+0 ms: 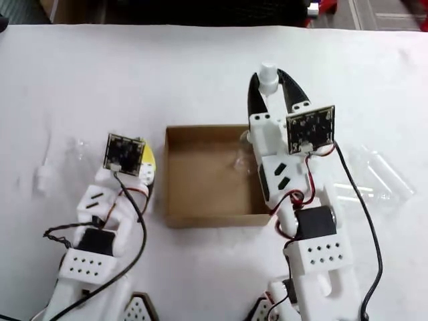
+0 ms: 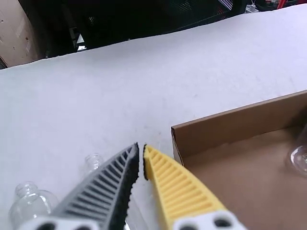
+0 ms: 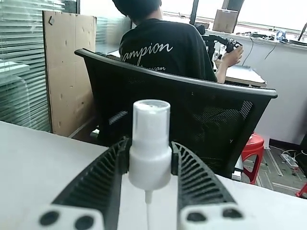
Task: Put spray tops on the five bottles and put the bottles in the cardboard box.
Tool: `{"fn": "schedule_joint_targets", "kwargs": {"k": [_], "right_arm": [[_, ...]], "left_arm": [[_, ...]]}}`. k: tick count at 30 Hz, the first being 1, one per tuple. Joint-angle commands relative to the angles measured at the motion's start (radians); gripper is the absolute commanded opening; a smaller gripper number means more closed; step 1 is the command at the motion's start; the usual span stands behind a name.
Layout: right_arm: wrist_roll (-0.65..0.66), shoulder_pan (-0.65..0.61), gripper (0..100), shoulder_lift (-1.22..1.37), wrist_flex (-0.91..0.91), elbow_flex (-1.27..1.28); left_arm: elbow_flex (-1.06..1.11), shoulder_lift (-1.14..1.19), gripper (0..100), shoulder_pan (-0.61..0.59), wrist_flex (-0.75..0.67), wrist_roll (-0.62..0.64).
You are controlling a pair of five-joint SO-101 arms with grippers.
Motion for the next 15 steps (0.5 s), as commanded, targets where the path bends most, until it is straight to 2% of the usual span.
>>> {"fn": "schedule_joint_targets", "kwargs": {"k": [1,15], "right_arm": [[-0.002,0.008,1.6,-0.021,-0.016,-0.072],[-0.002,0.015,1.6,0.206,-0.093,-0.112]], "left_arm": [[-0.018,-0.025,3,0.015,-0.026,-0.009],[-0.018,-0.025,3,0.015,-0.026,-0.009]]}}
